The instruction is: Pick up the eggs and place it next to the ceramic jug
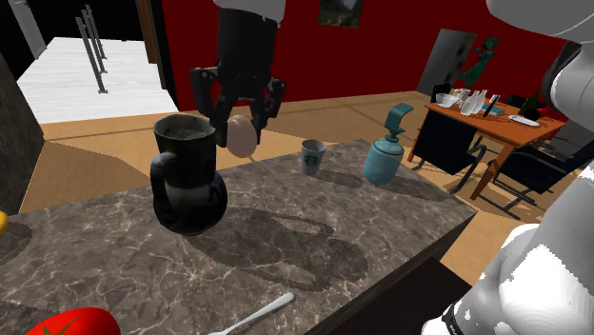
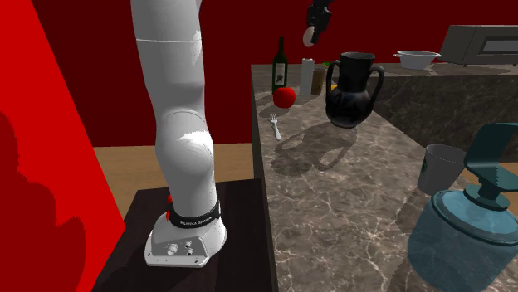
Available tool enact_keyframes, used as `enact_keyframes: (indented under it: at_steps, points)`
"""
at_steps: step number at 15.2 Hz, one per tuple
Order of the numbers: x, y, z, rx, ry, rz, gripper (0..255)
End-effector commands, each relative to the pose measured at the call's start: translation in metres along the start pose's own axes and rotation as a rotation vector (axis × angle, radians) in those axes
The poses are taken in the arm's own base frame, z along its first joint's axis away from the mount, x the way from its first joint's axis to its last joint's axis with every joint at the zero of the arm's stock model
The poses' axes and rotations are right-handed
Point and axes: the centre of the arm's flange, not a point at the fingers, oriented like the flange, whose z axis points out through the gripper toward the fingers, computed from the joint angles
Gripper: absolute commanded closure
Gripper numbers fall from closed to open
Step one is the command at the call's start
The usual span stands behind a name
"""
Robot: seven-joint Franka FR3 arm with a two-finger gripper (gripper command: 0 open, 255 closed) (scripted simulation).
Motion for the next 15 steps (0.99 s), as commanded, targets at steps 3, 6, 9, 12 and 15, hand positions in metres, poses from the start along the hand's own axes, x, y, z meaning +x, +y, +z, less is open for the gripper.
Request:
enact_keyframes:
  at_steps: [3,6,9,12,15]
  points:
    - [0.002,0.004,0.022,0.000,0.000,0.000,255]
    - [0.004,0.007,0.037,0.000,0.000,0.000,255]
    - [0.006,0.009,0.053,0.000,0.000,0.000,255]
    - [0.008,0.012,0.068,0.000,0.000,0.000,255]
    - [0.010,0.015,0.084,0.000,0.000,0.000,255]
